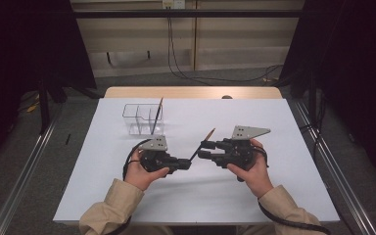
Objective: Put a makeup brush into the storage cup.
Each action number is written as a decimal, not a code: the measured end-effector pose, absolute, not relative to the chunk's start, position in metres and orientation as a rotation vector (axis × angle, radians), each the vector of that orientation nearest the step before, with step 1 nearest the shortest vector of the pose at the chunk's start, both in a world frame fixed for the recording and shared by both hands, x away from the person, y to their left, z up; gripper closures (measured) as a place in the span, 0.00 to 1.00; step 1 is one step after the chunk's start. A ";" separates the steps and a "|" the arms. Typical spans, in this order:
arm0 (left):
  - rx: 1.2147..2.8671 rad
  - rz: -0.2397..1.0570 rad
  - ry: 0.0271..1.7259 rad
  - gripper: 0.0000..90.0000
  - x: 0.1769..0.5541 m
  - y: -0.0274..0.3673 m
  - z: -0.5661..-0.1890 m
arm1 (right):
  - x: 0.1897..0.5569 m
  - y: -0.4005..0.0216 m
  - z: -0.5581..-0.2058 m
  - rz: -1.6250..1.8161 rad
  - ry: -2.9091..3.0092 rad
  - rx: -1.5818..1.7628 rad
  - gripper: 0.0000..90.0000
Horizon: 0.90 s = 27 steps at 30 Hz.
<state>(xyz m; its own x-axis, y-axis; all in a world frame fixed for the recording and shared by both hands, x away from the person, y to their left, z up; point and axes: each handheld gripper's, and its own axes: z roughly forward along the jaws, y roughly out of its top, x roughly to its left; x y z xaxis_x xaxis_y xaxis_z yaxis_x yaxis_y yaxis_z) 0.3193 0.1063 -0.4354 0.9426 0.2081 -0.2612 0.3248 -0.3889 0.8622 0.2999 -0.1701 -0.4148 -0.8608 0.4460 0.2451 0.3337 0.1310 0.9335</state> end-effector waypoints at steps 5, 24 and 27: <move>1.975 -0.134 0.382 0.96 0.318 0.104 -0.434 | 0.302 -0.170 -0.417 1.860 2.292 0.798 0.78; 1.978 -0.127 0.395 0.95 0.318 0.100 -0.436 | 0.305 -0.167 -0.420 1.942 2.343 0.820 0.91; 1.978 -0.136 0.382 0.93 0.319 0.099 -0.438 | 0.304 -0.166 -0.420 1.961 2.361 0.812 0.93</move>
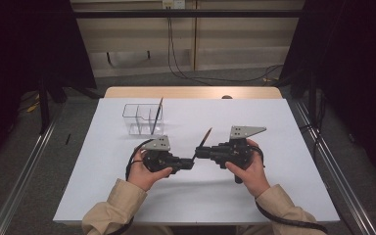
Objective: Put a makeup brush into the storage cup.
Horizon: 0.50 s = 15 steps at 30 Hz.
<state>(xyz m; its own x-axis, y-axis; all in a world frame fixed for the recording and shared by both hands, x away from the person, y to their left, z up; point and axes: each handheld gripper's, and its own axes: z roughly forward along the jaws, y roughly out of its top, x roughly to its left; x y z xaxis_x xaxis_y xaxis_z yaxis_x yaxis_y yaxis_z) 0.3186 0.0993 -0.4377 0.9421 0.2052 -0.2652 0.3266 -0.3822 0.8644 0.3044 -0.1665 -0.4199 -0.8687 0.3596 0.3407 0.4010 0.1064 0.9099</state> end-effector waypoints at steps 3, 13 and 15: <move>1.980 -0.148 0.374 0.90 0.318 0.098 -0.438 | 0.303 -0.165 -0.419 -1.905 -2.328 -0.770 0.94; 1.862 -0.181 0.395 0.51 0.321 0.105 -0.433 | 0.304 -0.172 -0.419 -1.879 -2.358 -0.787 0.94; 1.854 -0.188 0.387 0.47 0.321 0.104 -0.431 | 0.304 -0.172 -0.420 -1.877 -2.359 -0.790 0.94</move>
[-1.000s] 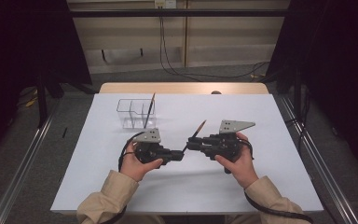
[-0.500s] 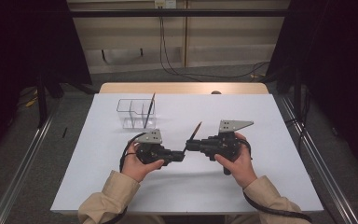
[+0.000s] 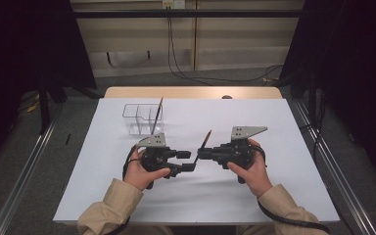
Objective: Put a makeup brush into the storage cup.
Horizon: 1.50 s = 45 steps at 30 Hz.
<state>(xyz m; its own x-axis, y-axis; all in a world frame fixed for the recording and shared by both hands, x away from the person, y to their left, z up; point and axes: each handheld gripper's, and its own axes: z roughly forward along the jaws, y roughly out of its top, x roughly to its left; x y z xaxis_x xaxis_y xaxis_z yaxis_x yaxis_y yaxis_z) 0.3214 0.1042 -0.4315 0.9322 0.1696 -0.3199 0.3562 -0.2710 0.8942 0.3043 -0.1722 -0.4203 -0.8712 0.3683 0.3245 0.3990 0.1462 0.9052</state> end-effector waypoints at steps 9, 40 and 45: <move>1.845 -0.193 0.399 0.20 0.326 0.098 -0.421 | 0.303 -0.170 -0.421 -1.860 -2.378 -0.772 0.94; 1.784 -0.204 0.321 0.83 0.338 0.083 -0.395 | 0.302 -0.162 -0.421 -1.844 -2.399 -0.728 0.94; 1.794 -0.203 0.308 0.91 0.338 0.083 -0.395 | 0.302 -0.162 -0.420 -1.844 -2.396 -0.728 0.94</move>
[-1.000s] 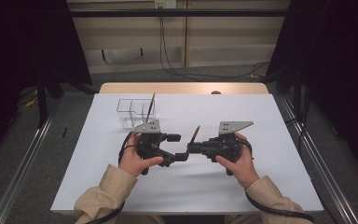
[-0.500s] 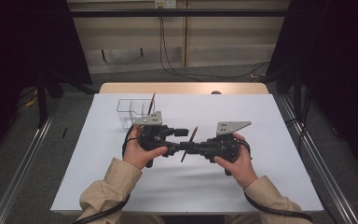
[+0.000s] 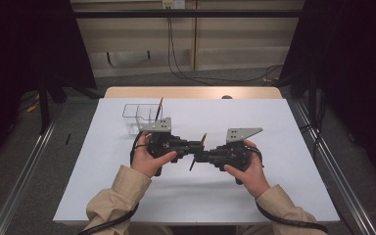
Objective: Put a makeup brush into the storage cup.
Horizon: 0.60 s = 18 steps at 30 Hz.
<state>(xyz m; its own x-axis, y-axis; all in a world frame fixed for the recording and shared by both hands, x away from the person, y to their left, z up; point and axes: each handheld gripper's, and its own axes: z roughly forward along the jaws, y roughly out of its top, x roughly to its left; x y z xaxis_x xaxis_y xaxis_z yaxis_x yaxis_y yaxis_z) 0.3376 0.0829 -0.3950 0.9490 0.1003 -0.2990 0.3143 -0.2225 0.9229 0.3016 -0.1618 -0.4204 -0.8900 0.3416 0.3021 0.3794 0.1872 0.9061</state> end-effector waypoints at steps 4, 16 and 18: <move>1.813 -0.186 0.306 0.92 0.337 0.083 -0.394 | 0.302 -0.162 -0.422 -1.838 -2.388 -0.726 0.94; 1.810 -0.149 0.351 0.93 0.336 0.090 -0.393 | 0.299 -0.163 -0.422 -1.850 -2.425 -0.733 0.67; 1.809 -0.140 0.362 0.93 0.336 0.092 -0.393 | 0.298 -0.165 -0.422 -1.856 -2.433 -0.748 0.58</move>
<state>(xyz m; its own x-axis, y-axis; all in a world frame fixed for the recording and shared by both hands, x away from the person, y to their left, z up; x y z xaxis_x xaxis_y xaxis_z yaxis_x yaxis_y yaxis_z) 0.3365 0.0924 -0.3930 0.9439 0.1716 -0.2822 0.3166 -0.2270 0.9210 0.2981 -0.1653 -0.4223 -0.8873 0.3717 0.2730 0.3616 0.1934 0.9120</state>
